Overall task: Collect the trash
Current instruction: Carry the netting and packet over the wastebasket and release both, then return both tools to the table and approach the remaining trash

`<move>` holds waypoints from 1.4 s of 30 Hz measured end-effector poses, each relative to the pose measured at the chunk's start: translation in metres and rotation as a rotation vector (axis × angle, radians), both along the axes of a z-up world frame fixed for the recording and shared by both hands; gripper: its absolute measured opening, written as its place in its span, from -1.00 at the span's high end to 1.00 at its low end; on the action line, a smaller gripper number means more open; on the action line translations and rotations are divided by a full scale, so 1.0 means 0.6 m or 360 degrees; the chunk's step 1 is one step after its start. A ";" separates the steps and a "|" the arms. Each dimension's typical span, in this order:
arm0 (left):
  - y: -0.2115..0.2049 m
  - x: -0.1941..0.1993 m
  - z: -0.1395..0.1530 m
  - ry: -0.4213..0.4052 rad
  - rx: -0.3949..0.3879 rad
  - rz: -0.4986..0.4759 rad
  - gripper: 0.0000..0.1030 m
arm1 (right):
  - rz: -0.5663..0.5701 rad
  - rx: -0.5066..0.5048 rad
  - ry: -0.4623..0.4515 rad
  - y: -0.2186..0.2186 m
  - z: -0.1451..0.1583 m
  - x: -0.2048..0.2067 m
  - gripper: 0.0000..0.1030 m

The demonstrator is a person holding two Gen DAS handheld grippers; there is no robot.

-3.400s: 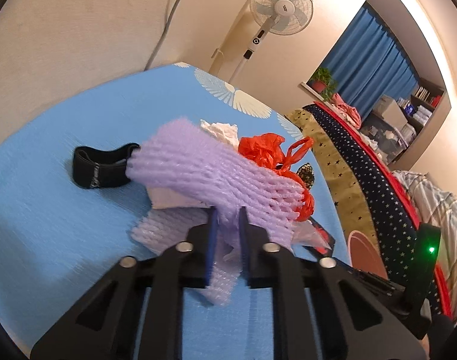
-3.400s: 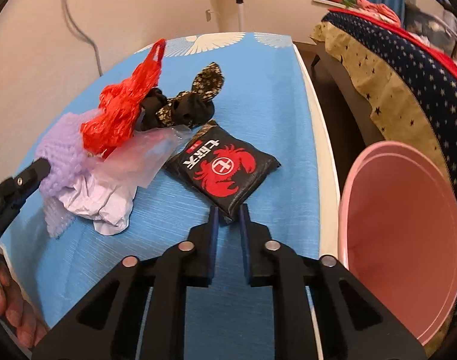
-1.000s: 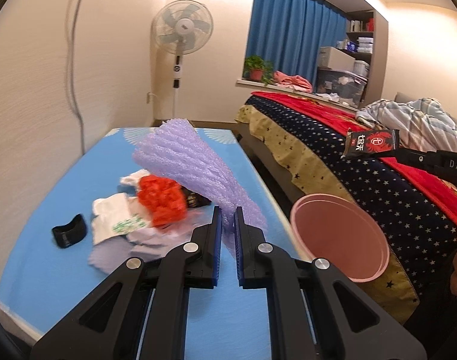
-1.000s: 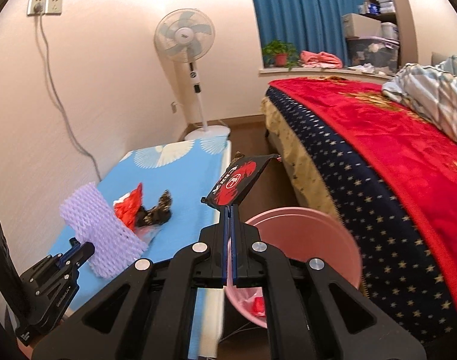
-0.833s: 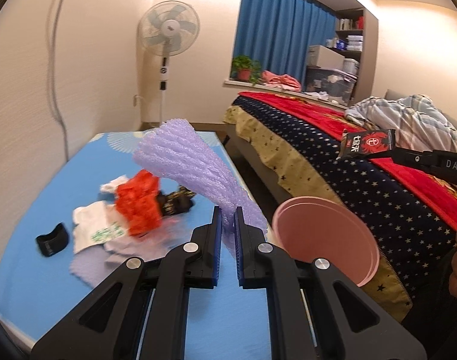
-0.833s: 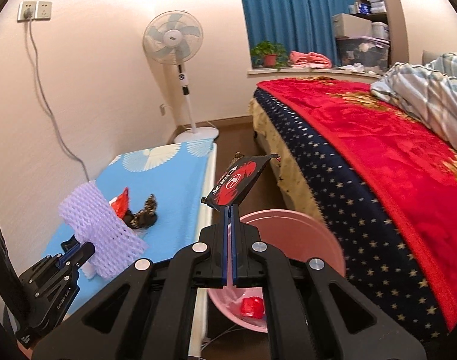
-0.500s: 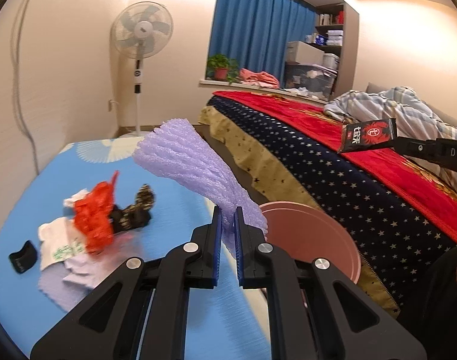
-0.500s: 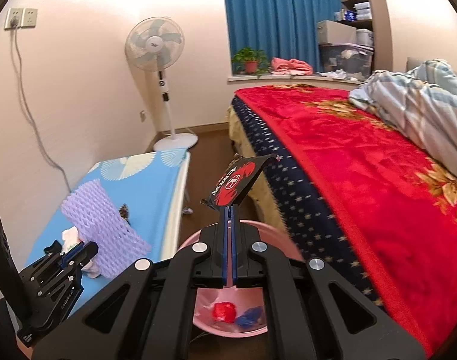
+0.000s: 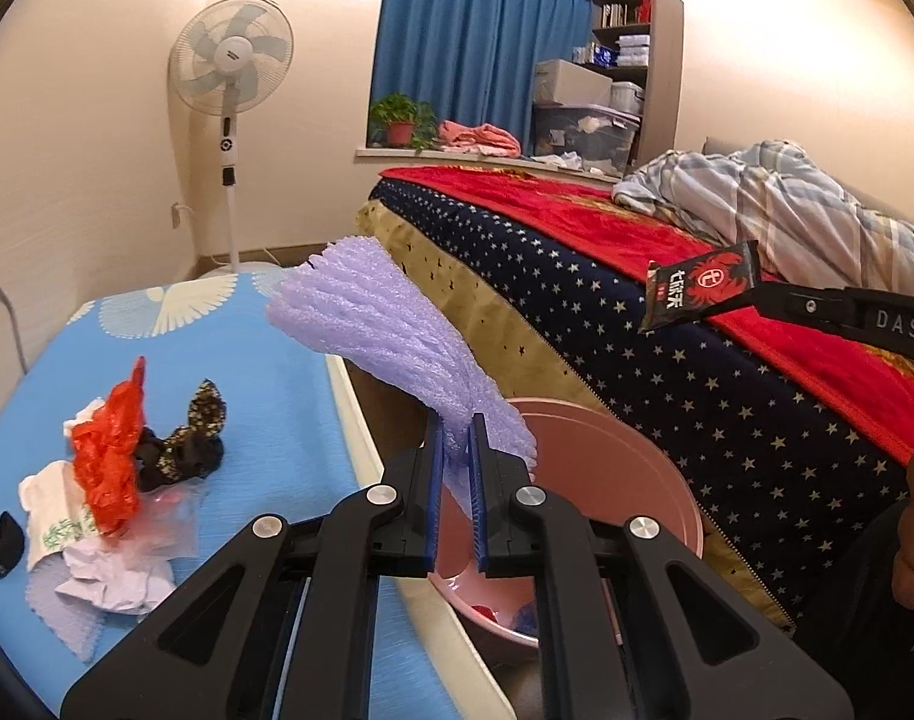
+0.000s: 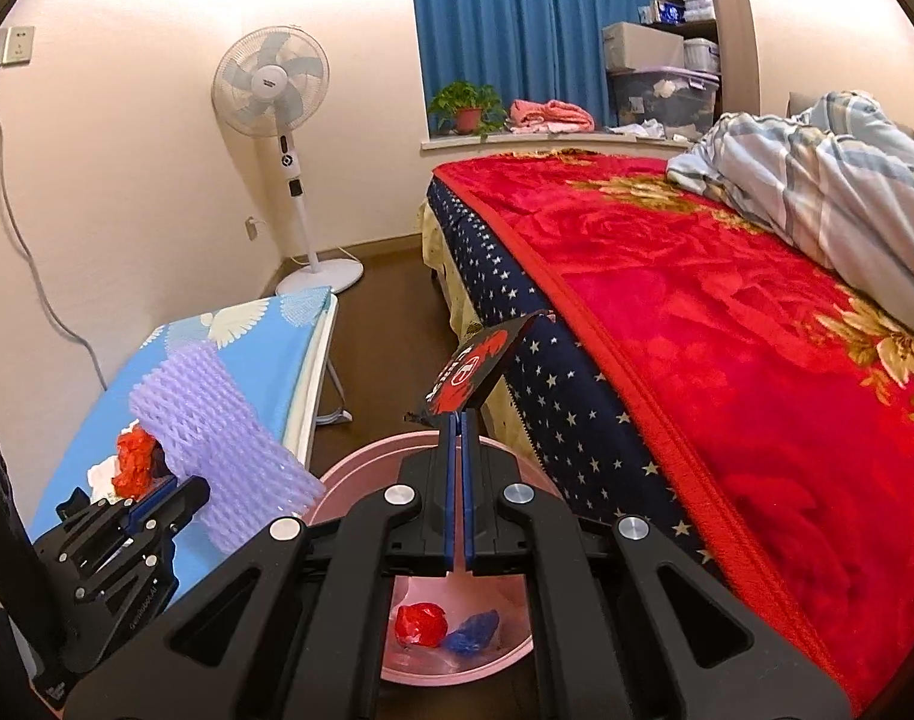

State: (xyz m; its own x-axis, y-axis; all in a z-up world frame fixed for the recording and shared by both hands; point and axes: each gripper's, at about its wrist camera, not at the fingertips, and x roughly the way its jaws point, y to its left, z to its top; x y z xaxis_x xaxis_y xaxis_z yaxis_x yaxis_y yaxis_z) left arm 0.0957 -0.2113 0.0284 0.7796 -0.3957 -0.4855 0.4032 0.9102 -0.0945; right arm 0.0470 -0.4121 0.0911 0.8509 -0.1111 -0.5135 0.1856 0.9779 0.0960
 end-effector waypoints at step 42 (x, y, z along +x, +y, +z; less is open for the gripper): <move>0.058 -0.044 -0.021 0.0074 0.0021 -0.0006 0.23 | 0.0009 0.0005 0.0080 0.037 -0.025 0.014 0.15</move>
State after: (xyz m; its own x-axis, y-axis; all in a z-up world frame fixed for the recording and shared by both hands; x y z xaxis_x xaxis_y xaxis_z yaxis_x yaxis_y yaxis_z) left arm 0.0694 -0.1766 0.0158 0.7544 -0.3920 -0.5265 0.4019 0.9100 -0.1015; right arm 0.0556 -0.3901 0.0762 0.8247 -0.1047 -0.5558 0.1847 0.9787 0.0897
